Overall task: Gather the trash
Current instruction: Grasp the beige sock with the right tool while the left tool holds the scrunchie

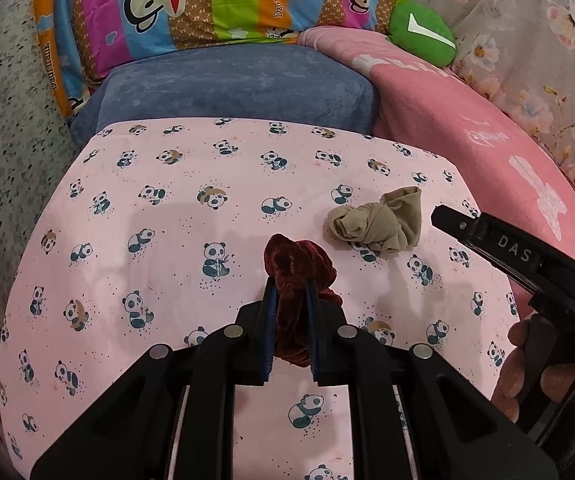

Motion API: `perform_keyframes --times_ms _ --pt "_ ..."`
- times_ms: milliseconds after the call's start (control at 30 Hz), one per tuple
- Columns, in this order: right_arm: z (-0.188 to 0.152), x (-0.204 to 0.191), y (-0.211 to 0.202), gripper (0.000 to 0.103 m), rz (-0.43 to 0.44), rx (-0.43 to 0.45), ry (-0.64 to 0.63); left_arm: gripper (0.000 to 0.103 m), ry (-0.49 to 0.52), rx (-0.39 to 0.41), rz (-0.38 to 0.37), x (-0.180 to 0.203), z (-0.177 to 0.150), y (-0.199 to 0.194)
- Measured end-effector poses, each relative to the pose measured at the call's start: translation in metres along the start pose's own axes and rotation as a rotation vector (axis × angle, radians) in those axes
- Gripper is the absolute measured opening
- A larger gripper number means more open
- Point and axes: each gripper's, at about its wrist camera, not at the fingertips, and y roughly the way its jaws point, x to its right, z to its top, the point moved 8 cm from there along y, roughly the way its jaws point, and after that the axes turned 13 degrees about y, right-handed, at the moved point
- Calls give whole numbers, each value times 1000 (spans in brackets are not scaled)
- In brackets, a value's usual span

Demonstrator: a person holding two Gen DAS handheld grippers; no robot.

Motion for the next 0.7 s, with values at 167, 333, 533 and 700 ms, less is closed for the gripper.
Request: perform_keyframes --times_ms 167,333,533,700 --pt "14 -1 18 45 -18 -18 0 13 3 8 4 -6 12 8" --pt "21 -8 39 45 -35 -36 -41 13 5 -2 6 -8 16 19" --pt "20 -15 49 15 -66 -58 -123 13 8 -19 8 -4 12 25" --pt "14 -14 30 6 -71 -52 -166 13 16 -24 7 6 8 21"
